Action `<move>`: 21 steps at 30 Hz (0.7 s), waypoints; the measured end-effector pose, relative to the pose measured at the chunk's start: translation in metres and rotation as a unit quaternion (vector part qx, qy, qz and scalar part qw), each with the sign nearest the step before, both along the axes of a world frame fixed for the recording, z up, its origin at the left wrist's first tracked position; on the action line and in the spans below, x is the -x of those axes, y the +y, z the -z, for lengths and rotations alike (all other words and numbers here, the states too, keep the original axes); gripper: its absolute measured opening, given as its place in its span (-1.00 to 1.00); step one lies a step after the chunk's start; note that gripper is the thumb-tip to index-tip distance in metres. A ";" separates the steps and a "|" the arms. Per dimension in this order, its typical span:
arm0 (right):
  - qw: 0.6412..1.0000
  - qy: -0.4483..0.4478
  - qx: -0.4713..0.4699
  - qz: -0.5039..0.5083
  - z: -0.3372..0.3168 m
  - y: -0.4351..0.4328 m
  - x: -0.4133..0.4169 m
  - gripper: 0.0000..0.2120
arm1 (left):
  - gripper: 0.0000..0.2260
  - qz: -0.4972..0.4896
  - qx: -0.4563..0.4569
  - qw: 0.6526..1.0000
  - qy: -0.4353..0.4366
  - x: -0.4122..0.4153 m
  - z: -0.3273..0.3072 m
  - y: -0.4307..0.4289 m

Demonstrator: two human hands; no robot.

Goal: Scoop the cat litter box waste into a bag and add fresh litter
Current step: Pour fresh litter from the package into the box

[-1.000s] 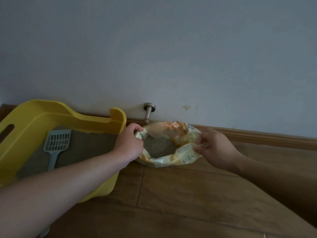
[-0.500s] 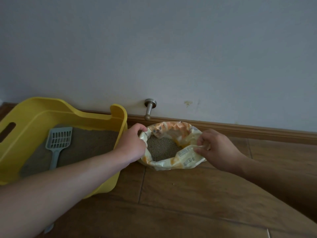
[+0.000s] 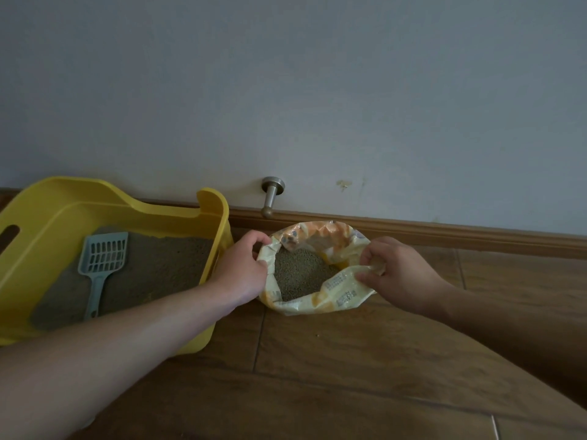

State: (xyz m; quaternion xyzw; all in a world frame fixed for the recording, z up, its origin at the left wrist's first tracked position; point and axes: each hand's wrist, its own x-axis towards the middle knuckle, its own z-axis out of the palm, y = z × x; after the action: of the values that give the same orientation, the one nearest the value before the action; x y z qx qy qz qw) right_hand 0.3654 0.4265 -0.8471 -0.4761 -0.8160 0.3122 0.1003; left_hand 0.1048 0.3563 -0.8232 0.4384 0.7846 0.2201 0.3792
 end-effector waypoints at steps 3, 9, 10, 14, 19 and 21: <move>1.000 0.000 0.005 0.001 0.001 0.000 0.000 -0.82 | -0.66 0.001 -0.003 1.000 -0.004 0.001 0.001 0.000; 1.000 -0.007 0.009 0.003 0.000 0.001 0.001 -0.84 | -0.67 0.001 -0.008 1.000 -0.004 0.002 0.002 0.000; 1.000 -0.007 0.010 0.004 0.000 0.001 0.001 -0.84 | -0.68 0.002 -0.008 1.000 -0.005 0.002 0.002 0.000; 1.000 -0.009 0.006 0.007 -0.001 0.001 0.000 -0.85 | -0.67 0.003 -0.008 1.000 -0.008 0.003 0.002 0.000; 1.000 -0.018 -0.009 0.012 -0.005 0.003 0.001 -0.84 | -0.65 0.001 -0.010 1.000 -0.013 0.004 0.001 0.001; 1.000 -0.022 -0.011 0.012 -0.007 0.003 0.001 -0.83 | -0.64 0.003 -0.013 1.000 -0.017 0.004 0.001 0.000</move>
State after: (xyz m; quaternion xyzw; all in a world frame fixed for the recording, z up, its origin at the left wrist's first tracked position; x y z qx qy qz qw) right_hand 0.3646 0.4298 -0.8403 -0.4914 -0.8157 0.2914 0.0908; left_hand 0.1005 0.3564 -0.8240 0.4423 0.7735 0.2367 0.3874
